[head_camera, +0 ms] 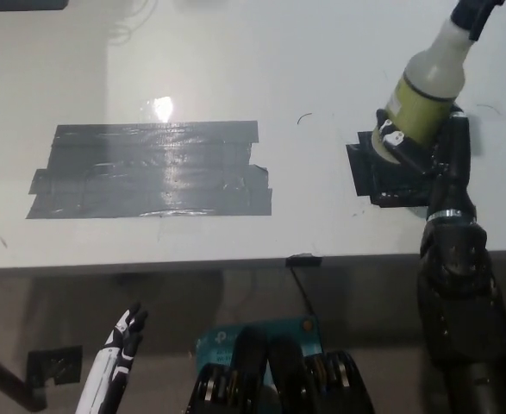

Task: A spray bottle is kept on the black marked spot on the table infront of the robot and the robot extends its right arm to pick it up and hands it to a person

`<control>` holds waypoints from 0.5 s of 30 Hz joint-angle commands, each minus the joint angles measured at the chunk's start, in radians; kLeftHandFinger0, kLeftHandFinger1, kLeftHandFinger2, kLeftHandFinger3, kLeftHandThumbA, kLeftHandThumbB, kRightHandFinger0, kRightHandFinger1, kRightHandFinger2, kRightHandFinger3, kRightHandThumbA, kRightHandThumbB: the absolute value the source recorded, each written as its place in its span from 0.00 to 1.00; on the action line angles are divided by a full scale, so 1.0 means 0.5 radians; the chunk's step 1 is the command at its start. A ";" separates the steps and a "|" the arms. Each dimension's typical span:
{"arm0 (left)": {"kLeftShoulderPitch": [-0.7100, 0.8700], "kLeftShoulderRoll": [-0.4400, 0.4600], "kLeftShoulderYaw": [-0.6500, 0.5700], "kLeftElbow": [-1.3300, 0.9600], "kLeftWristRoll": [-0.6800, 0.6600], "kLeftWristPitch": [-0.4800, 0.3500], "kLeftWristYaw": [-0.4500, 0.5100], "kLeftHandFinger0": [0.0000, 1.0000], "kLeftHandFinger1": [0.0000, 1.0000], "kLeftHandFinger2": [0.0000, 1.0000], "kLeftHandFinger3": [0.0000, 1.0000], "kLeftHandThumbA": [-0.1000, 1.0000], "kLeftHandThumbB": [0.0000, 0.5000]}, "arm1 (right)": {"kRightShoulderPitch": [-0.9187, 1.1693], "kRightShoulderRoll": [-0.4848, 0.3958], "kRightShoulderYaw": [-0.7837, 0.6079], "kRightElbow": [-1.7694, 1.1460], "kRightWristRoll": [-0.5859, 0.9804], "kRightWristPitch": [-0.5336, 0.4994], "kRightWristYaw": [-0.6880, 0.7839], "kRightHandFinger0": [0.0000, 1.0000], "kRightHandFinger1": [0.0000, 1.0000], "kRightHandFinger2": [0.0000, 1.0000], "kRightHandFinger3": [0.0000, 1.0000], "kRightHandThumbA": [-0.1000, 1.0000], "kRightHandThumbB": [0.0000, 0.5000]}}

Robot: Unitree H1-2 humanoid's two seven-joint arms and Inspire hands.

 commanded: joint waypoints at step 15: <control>-0.046 0.033 -0.006 -0.014 -0.020 -0.061 -0.017 1.00 1.00 1.00 1.00 1.00 0.57 | -0.398 0.171 0.346 -0.237 0.280 0.949 0.592 0.01 0.59 0.91 0.93 0.00 0.21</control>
